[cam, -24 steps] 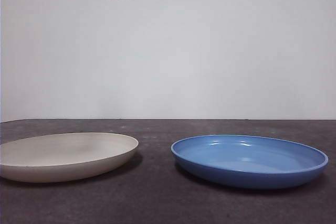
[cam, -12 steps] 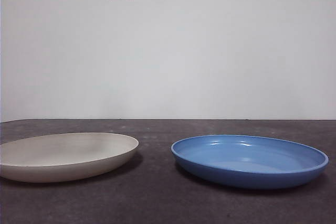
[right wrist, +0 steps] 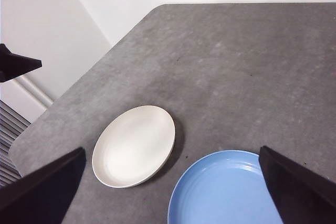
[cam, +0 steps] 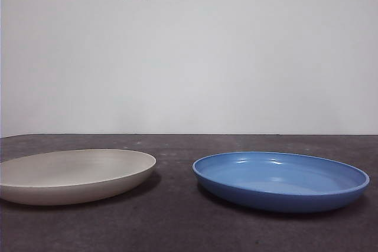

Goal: Pick up the white plate, put it on the blue plate, put it on desk

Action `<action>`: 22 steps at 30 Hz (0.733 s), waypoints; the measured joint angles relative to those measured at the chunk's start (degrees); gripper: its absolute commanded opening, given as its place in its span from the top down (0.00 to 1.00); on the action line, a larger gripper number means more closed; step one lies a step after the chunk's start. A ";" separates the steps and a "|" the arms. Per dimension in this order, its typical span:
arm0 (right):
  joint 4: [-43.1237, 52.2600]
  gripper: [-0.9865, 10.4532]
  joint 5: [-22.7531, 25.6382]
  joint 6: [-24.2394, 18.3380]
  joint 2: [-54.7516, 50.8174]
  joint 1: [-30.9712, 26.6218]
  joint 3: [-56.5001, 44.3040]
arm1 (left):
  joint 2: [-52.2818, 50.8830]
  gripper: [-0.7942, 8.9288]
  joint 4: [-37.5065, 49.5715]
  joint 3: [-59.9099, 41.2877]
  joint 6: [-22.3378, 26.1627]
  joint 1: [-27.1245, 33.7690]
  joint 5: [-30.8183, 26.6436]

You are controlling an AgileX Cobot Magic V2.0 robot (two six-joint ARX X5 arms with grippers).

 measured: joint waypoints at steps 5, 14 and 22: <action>-0.17 0.39 -0.04 0.00 0.00 0.00 0.00 | 0.00 0.34 -3.10 0.02 0.00 0.07 0.00; -2.91 0.39 -0.07 0.00 0.00 0.00 0.00 | 4.68 0.34 -13.27 0.13 -0.04 7.67 0.09; -4.98 0.39 -0.07 0.00 0.00 0.00 0.00 | 15.89 0.34 -15.32 0.13 0.15 12.39 0.07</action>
